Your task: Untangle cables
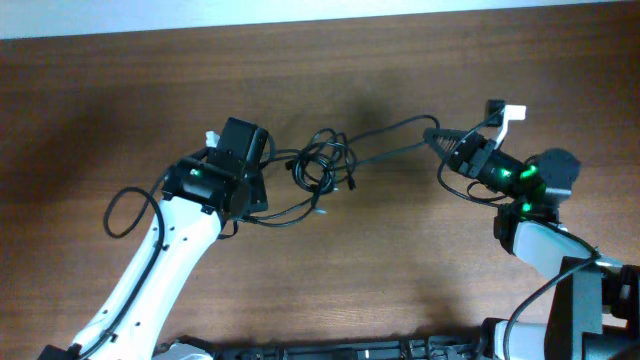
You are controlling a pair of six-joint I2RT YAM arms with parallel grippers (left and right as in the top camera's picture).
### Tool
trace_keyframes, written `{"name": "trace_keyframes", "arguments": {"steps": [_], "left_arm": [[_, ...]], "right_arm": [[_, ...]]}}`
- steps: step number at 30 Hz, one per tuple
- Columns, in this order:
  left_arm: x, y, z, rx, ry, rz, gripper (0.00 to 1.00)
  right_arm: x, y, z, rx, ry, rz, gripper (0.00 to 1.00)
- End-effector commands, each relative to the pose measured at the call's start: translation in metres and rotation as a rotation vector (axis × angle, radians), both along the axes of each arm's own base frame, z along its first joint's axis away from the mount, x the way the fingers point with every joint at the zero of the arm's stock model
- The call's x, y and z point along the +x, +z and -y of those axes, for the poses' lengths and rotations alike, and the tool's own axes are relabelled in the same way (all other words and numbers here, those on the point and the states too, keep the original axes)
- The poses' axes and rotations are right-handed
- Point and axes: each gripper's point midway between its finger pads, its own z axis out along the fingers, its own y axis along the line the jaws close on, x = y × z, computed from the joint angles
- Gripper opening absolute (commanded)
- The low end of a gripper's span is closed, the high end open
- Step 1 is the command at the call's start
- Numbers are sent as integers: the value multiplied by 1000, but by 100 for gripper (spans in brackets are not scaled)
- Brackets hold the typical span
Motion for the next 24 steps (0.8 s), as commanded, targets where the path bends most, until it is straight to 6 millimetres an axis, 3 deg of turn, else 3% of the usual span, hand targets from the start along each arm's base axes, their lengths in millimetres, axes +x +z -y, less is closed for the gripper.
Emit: {"name": "trace_keyframes", "arguments": {"steps": [1, 8, 15, 19, 24], "left_arm": [[5, 9, -28, 85, 172, 75, 0], [6, 11, -34, 119, 180, 90, 0], [9, 15, -43, 168, 193, 114, 0], [9, 16, -43, 174, 191, 115, 0], [15, 18, -41, 207, 78, 115, 0]], "right_arm": [[11, -15, 15, -82, -84, 18, 4], [23, -101, 51, -247, -341, -292, 4], [21, -119, 62, -313, -400, -348, 4], [14, -147, 82, -382, -511, -480, 4], [14, -148, 84, -388, -521, -487, 15]]}}
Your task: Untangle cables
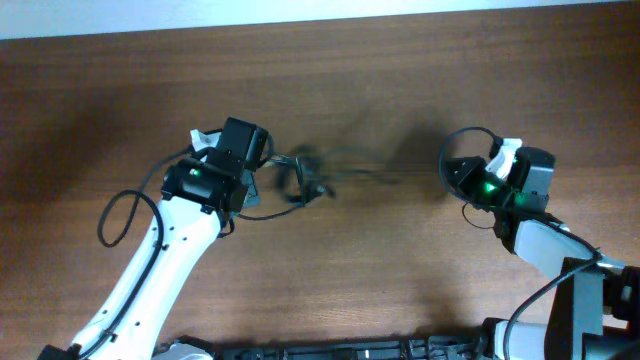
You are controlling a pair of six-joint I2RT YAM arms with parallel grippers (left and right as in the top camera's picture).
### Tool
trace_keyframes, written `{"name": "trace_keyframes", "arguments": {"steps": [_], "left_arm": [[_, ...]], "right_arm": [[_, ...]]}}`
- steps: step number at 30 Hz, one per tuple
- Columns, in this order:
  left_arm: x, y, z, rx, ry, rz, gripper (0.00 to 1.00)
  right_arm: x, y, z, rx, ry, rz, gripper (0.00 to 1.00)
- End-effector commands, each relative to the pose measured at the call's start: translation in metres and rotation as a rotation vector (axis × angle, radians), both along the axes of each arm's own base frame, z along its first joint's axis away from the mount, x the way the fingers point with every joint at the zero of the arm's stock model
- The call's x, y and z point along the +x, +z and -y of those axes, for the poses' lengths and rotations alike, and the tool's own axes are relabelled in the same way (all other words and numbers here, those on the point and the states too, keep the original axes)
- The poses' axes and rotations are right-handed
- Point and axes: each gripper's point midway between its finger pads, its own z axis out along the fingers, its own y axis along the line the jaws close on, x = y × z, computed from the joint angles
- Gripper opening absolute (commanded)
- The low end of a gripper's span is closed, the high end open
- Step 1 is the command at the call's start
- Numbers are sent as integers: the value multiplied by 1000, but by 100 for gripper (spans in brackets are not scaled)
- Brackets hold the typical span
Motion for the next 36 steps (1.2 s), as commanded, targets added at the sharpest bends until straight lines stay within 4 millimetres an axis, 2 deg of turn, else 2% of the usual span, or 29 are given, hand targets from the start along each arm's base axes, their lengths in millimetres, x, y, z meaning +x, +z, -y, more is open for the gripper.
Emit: {"name": "trace_keyframes", "arguments": {"steps": [1, 2, 4, 6, 7, 8, 9, 10, 11, 12, 13, 14, 15, 16, 18, 19, 20, 21, 22, 25, 27, 28, 30, 31, 33, 34, 36], "left_arm": [[9, 10, -12, 100, -93, 25, 0], [12, 9, -6, 77, -132, 24, 0], [17, 5, 21, -41, -230, 23, 0], [21, 8, 73, -245, -489, 37, 0], [18, 16, 105, -361, -676, 60, 0], [8, 28, 136, -471, -898, 91, 0], [1, 35, 149, -510, -1041, 120, 7], [4, 33, 145, -476, -1034, 121, 26], [14, 25, 127, -374, -951, 103, 49], [23, 17, 102, -264, -812, 82, 99], [30, 12, 80, -185, -669, 75, 99], [34, 8, 45, -83, -419, 79, 99], [32, 6, 35, -74, -308, 83, 99], [30, 0, 36, -112, -247, 82, 99], [26, -9, 47, -179, -263, 67, 99], [24, -18, 64, -244, -360, 56, 99], [23, -22, 75, -280, -426, 53, 99], [19, -29, 96, -360, -547, 59, 99], [17, -31, 108, -408, -617, 71, 99], [11, -43, 136, -507, -779, 128, 99], [-14, -49, 168, -545, -1023, 126, 100], [-20, -52, 175, -533, -1080, 116, 99], [-33, -58, 194, -514, -1186, 100, 99], [-37, -60, 200, -512, -1205, 97, 100], [-30, -55, 196, -488, -1183, 110, 99], [-23, -43, 191, -497, -1144, 129, 99], [-10, -10, 176, -489, -1096, 205, 99]], "right_arm": [[6, -2, 20, -74, -77, 4, 20], [6, -2, 20, -73, -77, 4, 25], [5, -1, 16, -57, -57, 8, 39], [0, 7, -2, 15, 31, 26, 52], [-2, 10, -10, 46, 71, 34, 56], [-4, 13, -16, 66, 103, 43, 57], [-6, 15, -19, 70, 132, 56, 57], [-7, 15, -20, 73, 137, 57, 57], [-7, 14, -20, 73, 138, 52, 57], [-7, 14, -20, 74, 138, 51, 57], [-7, 14, -21, 74, 139, 51, 57], [-8, 14, -21, 77, 142, 50, 57], [-9, 13, -22, 80, 141, 39, 57], [-11, 10, -22, 84, 139, 25, 57], [-15, 7, -23, 92, 139, 0, 57], [-17, 10, -28, 114, 171, 10, 57], [-19, 17, -35, 124, 229, 48, 57], [-21, 28, -44, 129, 312, 123, 57], [-22, 36, -48, 139, 353, 166, 57], [-23, 48, -54, 161, 403, 222, 57], [-25, 49, -59, 172, 424, 225, 57], [-26, 51, -63, 173, 439, 231, 57], [-27, 59, -85, 157, 516, 289, 57], [-27, 68, -100, 155, 560, 329, 57], [-27, 89, -125, 160, 623, 424, 57], [-23, 95, -131, 145, 616, 457, 57], [-15, 91, -135, 103, 565, 453, 57]]}}
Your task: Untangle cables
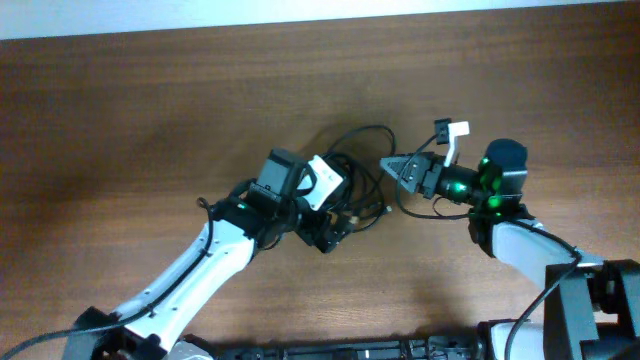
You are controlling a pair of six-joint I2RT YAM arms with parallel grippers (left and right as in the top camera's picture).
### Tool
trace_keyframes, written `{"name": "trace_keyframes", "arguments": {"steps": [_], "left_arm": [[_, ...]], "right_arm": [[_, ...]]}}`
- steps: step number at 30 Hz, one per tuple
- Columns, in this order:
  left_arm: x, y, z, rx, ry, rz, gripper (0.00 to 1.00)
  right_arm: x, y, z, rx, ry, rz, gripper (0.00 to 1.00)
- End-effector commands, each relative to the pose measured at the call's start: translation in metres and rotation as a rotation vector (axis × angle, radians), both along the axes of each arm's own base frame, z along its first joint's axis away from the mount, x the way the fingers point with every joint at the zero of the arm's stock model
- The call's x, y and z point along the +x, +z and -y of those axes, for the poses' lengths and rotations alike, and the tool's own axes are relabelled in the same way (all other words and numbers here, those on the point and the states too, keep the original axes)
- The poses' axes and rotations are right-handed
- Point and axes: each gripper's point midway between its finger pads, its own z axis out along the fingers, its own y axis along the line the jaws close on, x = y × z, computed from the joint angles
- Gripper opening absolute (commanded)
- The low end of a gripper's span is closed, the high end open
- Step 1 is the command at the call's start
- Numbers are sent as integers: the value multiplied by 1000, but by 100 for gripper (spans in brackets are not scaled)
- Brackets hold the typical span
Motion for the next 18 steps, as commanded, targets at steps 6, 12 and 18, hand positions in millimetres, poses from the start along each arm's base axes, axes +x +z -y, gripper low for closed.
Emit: {"name": "trace_keyframes", "arguments": {"steps": [6, 12, 18], "left_arm": [[68, 94, -108, 14, 564, 233, 99], [77, 68, -127, 59, 772, 131, 99], [81, 63, -145, 72, 939, 109, 99]], "right_arm": [[12, -45, -40, -201, -224, -107, 57], [19, -57, -60, -358, -216, -134, 52], [37, -71, -82, -566, -77, -217, 48]]}}
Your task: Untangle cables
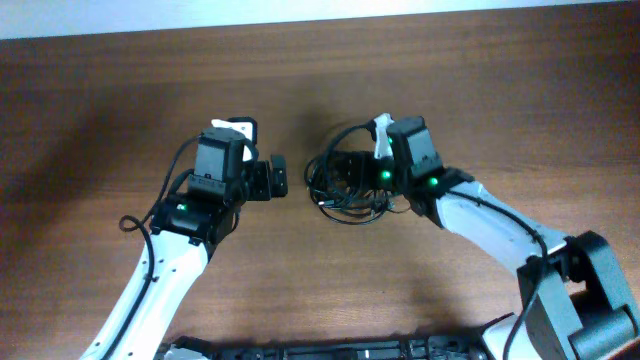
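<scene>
The black cable tangle (340, 192) lies bunched in loops at the middle of the table. My right gripper (350, 172) reaches in from the right and sits right over the tangle. Its fingers are lost among the dark loops, so its state and hold are unclear. My left gripper (279, 176) points right, a short gap to the left of the tangle. It looks open, with no cable between its fingers. A thin black cable (160, 205) running along the left arm is the arm's own wiring.
The brown wooden table (500, 90) ends at a pale wall strip along the far edge. A dark bar (330, 350) runs along the near edge. Both white arms come in from the bottom corners.
My left gripper was down in the tangle's lower left part; now it is back to the left and clear of the cables. My right gripper has moved left from beside the tangle to over it.
First both grippers stood far apart with cable stretched between them and a knot in the middle. Then the right one was farther right and the cable was blurred. Later both were close in at a bunched tangle. Now the left is clear and the right is over it.
</scene>
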You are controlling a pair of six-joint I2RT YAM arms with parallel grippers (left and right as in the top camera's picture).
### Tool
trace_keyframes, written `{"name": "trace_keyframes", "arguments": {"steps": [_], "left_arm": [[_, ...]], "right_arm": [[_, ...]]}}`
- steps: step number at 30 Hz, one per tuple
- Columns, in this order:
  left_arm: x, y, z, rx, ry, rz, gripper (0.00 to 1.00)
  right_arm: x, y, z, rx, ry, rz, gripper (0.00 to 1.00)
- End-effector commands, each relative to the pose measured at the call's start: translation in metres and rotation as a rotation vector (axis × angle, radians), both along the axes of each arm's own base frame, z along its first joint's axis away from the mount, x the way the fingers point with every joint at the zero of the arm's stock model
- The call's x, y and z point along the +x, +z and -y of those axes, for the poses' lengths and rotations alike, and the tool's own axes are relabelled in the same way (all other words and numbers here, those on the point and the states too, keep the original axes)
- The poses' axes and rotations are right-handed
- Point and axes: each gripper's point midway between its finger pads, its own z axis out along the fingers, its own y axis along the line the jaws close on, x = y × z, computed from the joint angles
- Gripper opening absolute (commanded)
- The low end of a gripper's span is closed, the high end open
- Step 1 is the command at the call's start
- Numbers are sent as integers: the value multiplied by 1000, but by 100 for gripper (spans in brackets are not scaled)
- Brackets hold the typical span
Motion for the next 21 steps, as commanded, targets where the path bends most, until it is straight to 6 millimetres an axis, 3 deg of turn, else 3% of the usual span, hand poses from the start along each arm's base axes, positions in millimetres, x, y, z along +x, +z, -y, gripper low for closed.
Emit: {"name": "trace_keyframes", "arguments": {"steps": [1, 3, 7, 12, 14, 16, 18, 21], "left_arm": [[4, -1, -20, -2, 180, -4, 99], [1, -4, -25, 20, 194, -19, 99], [-2, -6, -28, 34, 200, -32, 99], [-6, -10, -28, 40, 198, -52, 99], [-7, -13, -29, 46, 198, -65, 99], [-9, -17, -29, 52, 197, -82, 99], [-12, -24, -30, 66, 197, -113, 99], [-18, -34, -32, 86, 196, -158, 99]], "right_arm": [[11, -21, -15, -49, 46, -18, 48], [16, -41, -18, -33, 12, -77, 47], [22, -61, -31, 39, -6, -116, 48], [26, -56, -56, 72, 19, -46, 47], [29, -59, -54, 62, -28, -55, 35], [28, -66, -53, 54, -28, -69, 7], [24, -71, -55, 59, -15, -86, 4], [18, -28, -71, 232, 126, -82, 4]]}}
